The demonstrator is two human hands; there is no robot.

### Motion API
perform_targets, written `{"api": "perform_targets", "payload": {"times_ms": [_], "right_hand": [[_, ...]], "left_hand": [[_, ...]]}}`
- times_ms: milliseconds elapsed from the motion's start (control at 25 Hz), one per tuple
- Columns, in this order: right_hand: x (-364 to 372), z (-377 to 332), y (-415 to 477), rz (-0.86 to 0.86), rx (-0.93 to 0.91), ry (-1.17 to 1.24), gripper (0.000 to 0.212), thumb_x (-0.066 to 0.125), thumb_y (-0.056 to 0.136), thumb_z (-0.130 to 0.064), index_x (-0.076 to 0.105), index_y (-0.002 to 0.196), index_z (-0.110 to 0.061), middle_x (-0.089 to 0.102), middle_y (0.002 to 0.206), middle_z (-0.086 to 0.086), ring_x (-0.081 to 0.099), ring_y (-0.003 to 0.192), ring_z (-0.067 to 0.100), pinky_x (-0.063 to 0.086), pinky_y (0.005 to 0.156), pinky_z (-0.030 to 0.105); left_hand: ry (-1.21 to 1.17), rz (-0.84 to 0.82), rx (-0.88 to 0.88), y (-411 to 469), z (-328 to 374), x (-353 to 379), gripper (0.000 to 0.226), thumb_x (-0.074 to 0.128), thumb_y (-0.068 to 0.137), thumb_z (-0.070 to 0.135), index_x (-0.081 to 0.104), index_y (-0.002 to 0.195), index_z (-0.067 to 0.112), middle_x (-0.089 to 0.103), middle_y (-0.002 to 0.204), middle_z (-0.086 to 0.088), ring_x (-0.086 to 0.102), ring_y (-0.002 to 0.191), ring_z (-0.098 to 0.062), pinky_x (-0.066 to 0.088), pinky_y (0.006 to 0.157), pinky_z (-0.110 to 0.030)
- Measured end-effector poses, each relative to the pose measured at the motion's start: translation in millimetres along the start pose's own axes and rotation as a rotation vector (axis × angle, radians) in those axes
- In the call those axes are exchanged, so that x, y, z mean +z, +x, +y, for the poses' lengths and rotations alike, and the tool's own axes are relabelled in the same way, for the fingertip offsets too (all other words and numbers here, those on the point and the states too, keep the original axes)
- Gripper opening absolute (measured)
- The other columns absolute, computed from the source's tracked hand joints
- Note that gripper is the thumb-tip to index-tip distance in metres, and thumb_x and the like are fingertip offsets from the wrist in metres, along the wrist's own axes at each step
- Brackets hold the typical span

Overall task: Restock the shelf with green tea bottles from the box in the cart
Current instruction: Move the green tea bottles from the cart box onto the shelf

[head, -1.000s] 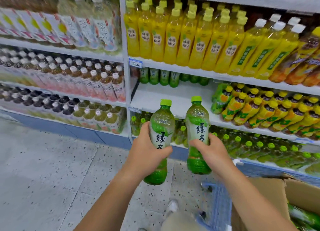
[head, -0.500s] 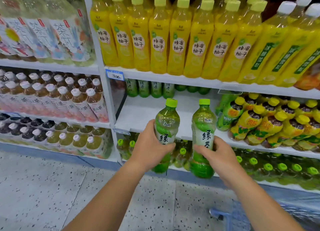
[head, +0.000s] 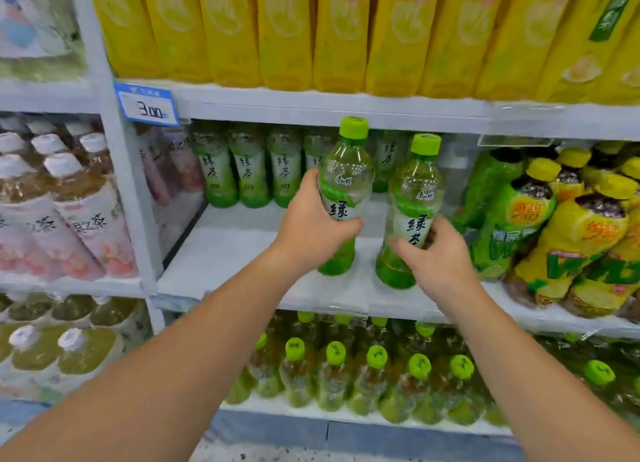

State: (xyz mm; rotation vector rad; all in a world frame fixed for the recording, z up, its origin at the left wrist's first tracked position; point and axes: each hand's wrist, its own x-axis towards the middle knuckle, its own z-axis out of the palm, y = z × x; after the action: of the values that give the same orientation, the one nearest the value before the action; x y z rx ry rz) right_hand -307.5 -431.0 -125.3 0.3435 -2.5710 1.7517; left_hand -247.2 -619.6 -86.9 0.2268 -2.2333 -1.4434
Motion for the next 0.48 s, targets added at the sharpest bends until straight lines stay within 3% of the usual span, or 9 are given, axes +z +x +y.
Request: {"api": "perform_targets", "payload": {"times_ms": [120,280,400,480], "right_hand": [[17,25,9,0.071,-0.091,0.009,0.029,0.078,0.068,-0.033,0.059,0.09,-0.032,0.07,0.084,-0.016,0.064,0.071,-0.01,0.046,0.054,0.014],[27,42,9,0.104,-0.174,0.03,0.027,0.078,0.076,-0.031,0.058,0.092,-0.039,0.07,0.084,-0.027,0.062,0.074,-0.017,0.046,0.051,0.007],[24,44,6,0.058,-0.215,0.012,0.029,0.077,0.082,-0.036,0.058,0.103,-0.043,0.068,0.092,-0.027,0.064,0.082,-0.013,0.046,0.056,0.007],[20,46,2,0.011,-0.22,0.006,0.036,0.077,0.082,-0.042,0.057,0.112,-0.041,0.067,0.102,-0.024,0.063,0.091,-0.009,0.046,0.066,0.013]], "left_hand": [[-0.03,0.0,0.071,8,-30,10,0.069,0.088,0.072,0.015,0.045,0.122,0.033,0.062,0.108,0.023,0.057,0.096,0.021,0.043,0.072,0.003],[-0.097,0.011,0.122,6,-63,15,0.063,0.089,0.073,0.017,0.047,0.112,0.043,0.064,0.107,0.02,0.06,0.09,0.019,0.046,0.064,-0.001],[-0.097,-0.022,0.151,3,-69,14,0.067,0.091,0.072,0.022,0.049,0.121,0.038,0.066,0.107,0.019,0.063,0.089,0.014,0.049,0.062,-0.005],[-0.057,-0.091,0.13,-2,-71,9,0.072,0.092,0.07,0.026,0.049,0.127,0.034,0.066,0.113,0.017,0.065,0.094,0.006,0.057,0.075,-0.018]]}}
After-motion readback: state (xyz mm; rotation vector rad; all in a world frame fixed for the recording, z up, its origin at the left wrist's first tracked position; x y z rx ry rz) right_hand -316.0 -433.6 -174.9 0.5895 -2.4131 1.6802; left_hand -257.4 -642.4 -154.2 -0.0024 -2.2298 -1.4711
